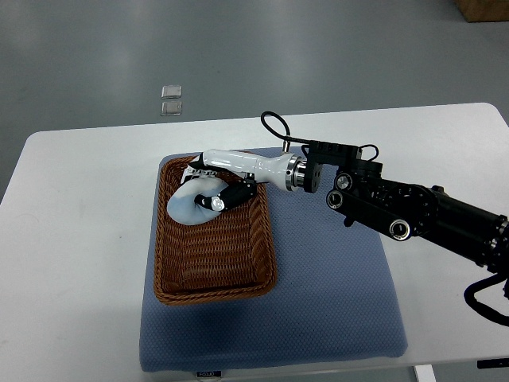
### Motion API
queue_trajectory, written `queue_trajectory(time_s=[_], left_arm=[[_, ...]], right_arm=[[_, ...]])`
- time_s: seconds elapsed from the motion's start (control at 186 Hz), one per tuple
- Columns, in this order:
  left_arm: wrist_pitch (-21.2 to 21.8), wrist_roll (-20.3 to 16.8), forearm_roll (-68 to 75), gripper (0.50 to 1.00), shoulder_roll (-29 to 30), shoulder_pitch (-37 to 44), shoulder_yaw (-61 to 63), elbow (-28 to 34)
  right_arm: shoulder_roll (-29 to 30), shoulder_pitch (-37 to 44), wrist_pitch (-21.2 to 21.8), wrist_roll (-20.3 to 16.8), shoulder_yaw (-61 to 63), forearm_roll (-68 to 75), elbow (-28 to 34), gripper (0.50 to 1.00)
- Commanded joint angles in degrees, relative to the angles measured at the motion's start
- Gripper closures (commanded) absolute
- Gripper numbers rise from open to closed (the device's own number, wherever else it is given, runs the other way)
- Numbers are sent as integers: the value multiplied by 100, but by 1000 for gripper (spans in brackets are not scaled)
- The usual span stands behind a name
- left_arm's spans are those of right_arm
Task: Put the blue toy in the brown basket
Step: 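Carry the held toy over the wicker basket and lower it inside, then open the right hand to release the toy into the basket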
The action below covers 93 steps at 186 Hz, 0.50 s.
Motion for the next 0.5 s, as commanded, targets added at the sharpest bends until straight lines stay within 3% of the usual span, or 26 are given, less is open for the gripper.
queue_trajectory(time_s=[0.0,0.021,0.054,0.097,0.161,0.338,0.494], left_arm=[[-1,0,0,500,0,0,0,1],[-1,0,0,500,0,0,0,-8],[-1,0,0,500,0,0,0,1],[-1,-9,0,500,0,0,0,1],[-1,0,0,500,0,0,0,1],[-1,0,0,500,0,0,0,1],[-1,0,0,500,0,0,0,1]], right_arm=[[-8,-145,-8,-13,0,-1,0,1000],[-17,-163,-16,-13,0,-1,0,981],[-52,-189,-25,-4,9,7,0,887],[-69,-215,-60,4,26,77,0,810],[-96,-233,-87,5,97,122,0,748],[-227,-233,-95,5,132,403,0,642],[-465,-233,10,-13,132,965,9,628]])
